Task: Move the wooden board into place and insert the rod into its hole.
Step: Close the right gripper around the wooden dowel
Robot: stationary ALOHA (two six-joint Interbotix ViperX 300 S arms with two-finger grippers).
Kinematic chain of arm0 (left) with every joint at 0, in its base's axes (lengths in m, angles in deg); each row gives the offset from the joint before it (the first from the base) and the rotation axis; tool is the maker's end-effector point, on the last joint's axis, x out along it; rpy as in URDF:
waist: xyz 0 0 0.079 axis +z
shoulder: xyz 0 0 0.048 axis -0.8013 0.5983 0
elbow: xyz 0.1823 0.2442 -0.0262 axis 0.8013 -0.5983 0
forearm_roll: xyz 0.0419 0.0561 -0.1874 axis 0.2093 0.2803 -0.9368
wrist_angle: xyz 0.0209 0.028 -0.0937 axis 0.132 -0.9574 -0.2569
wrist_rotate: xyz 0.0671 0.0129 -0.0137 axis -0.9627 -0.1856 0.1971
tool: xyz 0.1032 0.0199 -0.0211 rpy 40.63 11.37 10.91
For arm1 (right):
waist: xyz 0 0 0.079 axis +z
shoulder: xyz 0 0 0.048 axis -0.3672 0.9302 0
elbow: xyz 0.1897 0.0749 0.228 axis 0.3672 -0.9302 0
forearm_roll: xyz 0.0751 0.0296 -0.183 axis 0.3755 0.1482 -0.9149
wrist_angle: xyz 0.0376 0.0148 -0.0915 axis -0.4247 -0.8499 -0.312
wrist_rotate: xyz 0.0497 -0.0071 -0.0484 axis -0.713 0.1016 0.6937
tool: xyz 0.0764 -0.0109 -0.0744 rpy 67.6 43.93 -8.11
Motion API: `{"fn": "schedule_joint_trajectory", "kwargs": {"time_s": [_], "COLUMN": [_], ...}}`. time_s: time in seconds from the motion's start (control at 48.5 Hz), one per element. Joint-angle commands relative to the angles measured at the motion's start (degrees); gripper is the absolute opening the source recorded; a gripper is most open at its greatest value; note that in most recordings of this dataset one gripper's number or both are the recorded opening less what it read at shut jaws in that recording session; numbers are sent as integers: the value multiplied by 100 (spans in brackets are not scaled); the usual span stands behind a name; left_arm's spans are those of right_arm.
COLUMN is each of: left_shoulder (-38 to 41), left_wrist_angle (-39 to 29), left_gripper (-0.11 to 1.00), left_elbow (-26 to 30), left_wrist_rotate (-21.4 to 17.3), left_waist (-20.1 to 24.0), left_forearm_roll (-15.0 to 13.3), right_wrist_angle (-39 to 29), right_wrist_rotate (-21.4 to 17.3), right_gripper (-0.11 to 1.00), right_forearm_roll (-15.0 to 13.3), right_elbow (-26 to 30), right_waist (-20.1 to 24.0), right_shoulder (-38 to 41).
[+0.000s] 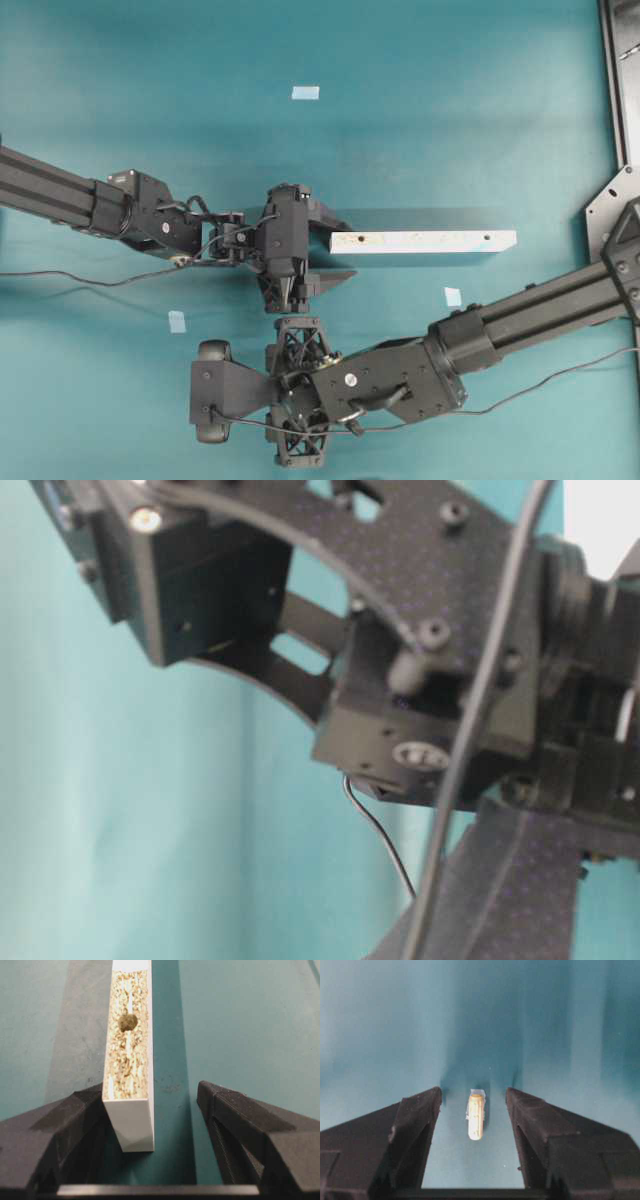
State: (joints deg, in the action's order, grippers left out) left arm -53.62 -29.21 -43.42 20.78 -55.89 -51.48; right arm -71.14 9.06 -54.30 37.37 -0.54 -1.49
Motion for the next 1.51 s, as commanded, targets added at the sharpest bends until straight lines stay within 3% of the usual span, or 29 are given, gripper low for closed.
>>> {"fn": "schedule_joint_trajectory", "kwargs": {"time_s": [0.0,0.433,0.701,1.259,1.485], "left_shoulder": [-70,-79,-79,-79,-79], "left_wrist_angle": [-35,-44,-44,-44,-44], "left_gripper": [72,72,72,72,72], "left_elbow": [44,53,53,53,53], "left_wrist_rotate": [0,0,0,0,0], "left_waist": [-202,-202,-202,-202,-202], "left_forearm_roll": [18,18,18,18,18], "right_wrist_angle": [62,167,237,308,334], "right_wrist_rotate": [-18,-18,-18,-35,-44], "right_gripper": [59,56,35,32,10], "right_forearm_roll": [-18,-18,-18,-62,-62], "right_elbow": [35,-53,-105,-193,-299], "right_waist": [26,26,26,26,35], "right_shoulder": [-132,-132,-132,-141,-141]}}
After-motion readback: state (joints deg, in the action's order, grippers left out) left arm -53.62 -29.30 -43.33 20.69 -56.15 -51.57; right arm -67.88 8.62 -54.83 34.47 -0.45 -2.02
